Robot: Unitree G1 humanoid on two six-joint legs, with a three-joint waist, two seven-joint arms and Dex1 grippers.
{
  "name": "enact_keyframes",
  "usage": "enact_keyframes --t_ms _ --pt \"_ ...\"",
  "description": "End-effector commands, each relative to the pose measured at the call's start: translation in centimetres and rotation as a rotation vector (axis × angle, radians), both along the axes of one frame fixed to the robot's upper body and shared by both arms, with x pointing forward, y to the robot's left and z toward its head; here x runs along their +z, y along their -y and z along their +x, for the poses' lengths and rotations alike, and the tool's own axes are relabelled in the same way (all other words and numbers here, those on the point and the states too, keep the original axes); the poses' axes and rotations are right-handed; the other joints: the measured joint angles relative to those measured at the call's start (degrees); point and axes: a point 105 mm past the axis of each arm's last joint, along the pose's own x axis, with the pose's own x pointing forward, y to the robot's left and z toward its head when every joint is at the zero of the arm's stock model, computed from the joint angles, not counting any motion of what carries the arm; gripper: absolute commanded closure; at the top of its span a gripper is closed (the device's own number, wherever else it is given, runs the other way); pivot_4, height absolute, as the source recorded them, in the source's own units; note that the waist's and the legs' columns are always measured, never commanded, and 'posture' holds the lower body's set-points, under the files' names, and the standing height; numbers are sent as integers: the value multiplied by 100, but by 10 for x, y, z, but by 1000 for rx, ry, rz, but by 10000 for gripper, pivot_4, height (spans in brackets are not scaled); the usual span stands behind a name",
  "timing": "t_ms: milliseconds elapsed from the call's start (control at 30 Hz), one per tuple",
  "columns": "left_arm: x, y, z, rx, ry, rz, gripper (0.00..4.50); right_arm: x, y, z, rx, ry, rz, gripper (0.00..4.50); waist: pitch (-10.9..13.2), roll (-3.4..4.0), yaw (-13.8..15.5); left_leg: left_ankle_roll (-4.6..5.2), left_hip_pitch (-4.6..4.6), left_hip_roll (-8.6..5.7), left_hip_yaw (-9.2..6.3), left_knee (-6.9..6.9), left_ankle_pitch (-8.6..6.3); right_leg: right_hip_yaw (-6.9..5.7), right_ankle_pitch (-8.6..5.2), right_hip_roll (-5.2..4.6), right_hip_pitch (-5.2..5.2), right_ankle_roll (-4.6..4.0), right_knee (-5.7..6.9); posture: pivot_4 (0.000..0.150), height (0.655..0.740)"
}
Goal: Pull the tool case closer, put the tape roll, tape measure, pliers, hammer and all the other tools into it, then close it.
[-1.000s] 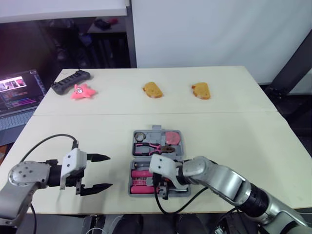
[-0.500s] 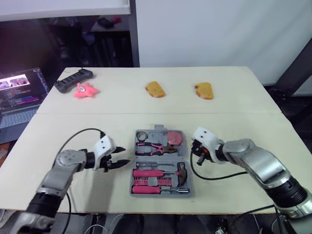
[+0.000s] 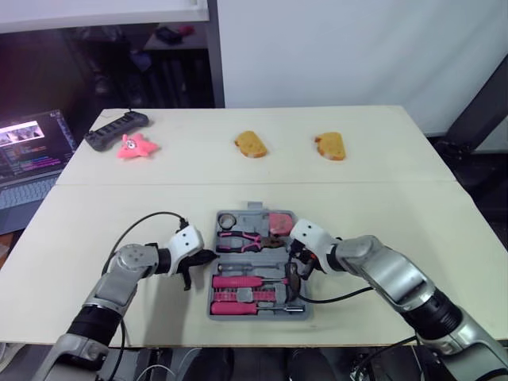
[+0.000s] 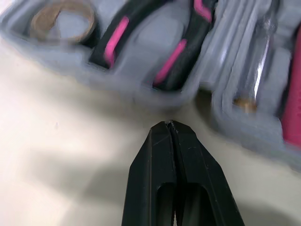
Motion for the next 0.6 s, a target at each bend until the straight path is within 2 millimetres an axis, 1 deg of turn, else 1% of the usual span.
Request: enact_keyframes --t_ms 33,100,200,333,400,600 --pt "-7 17 -14 -82 -46 -15 44386 8 -29 -10 101 -2 63 45000 -1 0 -1 0 0 0 0 0 0 0 0 0 0 0 0 1500 7400" --pt "-10 17 -24 -110 -84 -15 44386 6 -27 -12 100 -8 51 45000 -1 1 -12 -1 0 0 -2 0 0 -2 0 0 0 0 0 1500 7400" --pt "-15 12 -36 -131 -112 4 44386 5 -27 -17 107 -14 43 45000 -1 1 -29 0 0 1 -1 -3 0 0 0 0 -3 0 -3 1500 7400" --pt "-20 4 -58 -136 -141 12 44386 4 -31 -31 143 -16 54 45000 -3 4 -35 3 0 2 1 -5 -3 3 0 0 -4 -1 -5 1500 7400" --pt "-21 1 -62 -116 -147 10 44386 2 -32 -36 139 -30 55 45000 -4 5 -25 5 0 3 1 -6 -3 4 -1 0 -5 -1 -6 1500 7400" --pt "-27 -4 -62 -91 -141 32 44386 1 -36 -47 129 -65 67 45000 -15 11 -7 4 6 2 -1 -3 -3 1 -1 0 5 -1 -5 1500 7400"
